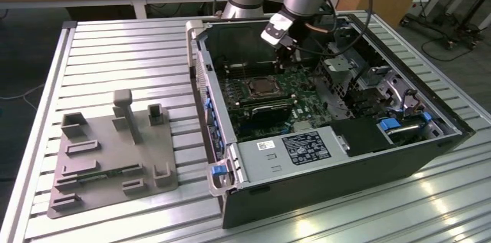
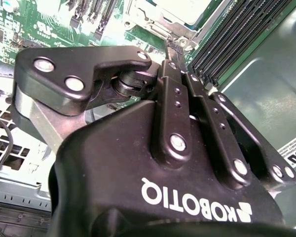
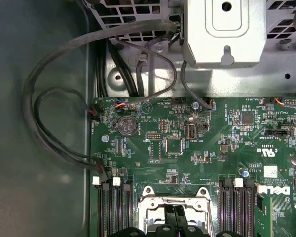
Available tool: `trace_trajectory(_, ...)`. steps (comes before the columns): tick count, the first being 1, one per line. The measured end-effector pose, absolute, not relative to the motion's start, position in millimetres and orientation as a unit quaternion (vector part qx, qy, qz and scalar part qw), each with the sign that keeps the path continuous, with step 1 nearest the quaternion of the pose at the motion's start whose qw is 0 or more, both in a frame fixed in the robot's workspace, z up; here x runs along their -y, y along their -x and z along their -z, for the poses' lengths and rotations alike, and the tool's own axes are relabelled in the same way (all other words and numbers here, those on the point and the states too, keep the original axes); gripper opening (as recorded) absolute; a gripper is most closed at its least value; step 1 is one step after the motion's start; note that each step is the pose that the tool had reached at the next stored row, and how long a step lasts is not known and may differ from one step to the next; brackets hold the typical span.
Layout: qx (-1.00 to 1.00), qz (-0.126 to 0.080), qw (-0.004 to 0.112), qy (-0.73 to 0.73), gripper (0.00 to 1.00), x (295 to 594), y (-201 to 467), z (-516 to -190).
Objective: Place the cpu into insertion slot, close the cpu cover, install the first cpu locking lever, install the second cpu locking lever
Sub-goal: 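Close the cpu cover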
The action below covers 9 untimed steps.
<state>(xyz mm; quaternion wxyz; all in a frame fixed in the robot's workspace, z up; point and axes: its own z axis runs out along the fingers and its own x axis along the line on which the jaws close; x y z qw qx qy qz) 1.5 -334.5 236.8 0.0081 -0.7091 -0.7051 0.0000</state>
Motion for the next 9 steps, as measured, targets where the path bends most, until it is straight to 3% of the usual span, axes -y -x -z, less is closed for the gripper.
trace_trajectory(9,0.705,0.000,0.008,0.709,0.10,334.5,3.7,-236.5)
